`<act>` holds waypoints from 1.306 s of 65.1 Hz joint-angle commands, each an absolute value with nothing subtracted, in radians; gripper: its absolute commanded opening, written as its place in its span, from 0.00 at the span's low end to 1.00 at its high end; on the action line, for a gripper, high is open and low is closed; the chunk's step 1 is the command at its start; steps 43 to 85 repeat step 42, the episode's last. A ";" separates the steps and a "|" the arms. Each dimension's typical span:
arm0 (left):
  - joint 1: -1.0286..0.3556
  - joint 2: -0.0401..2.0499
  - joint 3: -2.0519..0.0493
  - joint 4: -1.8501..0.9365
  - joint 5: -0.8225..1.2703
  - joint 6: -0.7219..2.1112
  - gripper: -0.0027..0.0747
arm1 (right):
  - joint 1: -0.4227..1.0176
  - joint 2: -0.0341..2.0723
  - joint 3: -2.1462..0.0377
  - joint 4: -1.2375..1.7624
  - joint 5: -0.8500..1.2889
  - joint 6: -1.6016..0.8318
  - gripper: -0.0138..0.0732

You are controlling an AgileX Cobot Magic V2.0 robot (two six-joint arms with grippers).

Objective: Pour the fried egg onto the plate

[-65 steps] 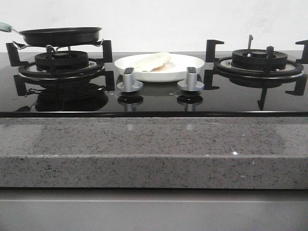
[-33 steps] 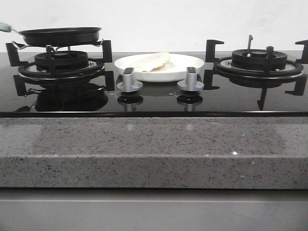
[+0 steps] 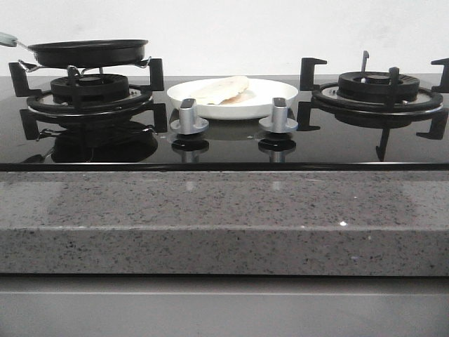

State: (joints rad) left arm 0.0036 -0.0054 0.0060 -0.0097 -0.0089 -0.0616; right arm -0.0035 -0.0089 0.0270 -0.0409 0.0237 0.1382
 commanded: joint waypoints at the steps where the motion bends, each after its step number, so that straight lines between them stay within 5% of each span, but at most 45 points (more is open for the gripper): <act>1: -0.004 -0.023 0.011 -0.016 -0.089 -0.071 0.01 | -0.003 -0.030 0.022 -0.035 -0.058 0.139 0.08; 85: -0.004 -0.023 0.011 -0.016 -0.089 -0.071 0.01 | -0.003 -0.029 0.022 -0.025 -0.057 0.139 0.08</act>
